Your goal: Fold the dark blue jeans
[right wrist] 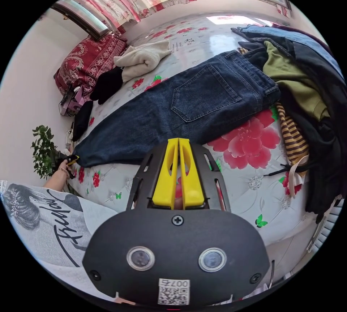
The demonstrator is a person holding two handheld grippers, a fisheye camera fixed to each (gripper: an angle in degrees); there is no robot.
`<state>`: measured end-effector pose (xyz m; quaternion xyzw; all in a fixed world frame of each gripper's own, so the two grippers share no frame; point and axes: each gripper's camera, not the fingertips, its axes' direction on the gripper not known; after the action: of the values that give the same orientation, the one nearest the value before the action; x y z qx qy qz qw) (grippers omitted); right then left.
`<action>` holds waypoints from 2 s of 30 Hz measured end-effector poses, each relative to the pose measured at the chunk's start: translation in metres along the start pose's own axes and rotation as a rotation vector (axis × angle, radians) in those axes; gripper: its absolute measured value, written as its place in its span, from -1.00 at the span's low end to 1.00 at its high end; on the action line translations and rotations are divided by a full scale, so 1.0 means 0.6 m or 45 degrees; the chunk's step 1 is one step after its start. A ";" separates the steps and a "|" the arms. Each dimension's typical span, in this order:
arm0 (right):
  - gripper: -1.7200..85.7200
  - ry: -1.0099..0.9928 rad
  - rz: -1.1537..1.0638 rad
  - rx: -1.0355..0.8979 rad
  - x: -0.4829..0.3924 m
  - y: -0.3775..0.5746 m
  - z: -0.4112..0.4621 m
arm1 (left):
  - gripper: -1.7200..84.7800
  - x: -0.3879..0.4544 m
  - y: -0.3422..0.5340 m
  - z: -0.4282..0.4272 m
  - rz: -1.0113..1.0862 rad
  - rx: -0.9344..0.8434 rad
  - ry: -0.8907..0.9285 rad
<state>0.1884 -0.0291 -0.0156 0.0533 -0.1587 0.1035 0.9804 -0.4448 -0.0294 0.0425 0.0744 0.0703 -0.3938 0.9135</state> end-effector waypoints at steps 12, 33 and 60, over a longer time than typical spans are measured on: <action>-0.96 -0.090 0.176 0.131 0.126 0.028 -0.045 | -0.90 0.514 0.174 -0.129 1.279 0.065 0.490; -0.77 -0.380 -0.965 -0.461 -0.274 -0.296 0.263 | -0.71 0.399 0.316 0.036 1.359 -0.207 -0.029; -0.77 -0.442 -1.460 -1.258 -0.534 -0.314 0.525 | -0.88 0.310 0.284 0.053 1.324 -0.172 0.186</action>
<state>-0.1621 -0.3153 0.1648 -0.3009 -0.2852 -0.5127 0.7518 -0.1916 -0.0518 0.0523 0.0674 0.1128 0.1228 0.9837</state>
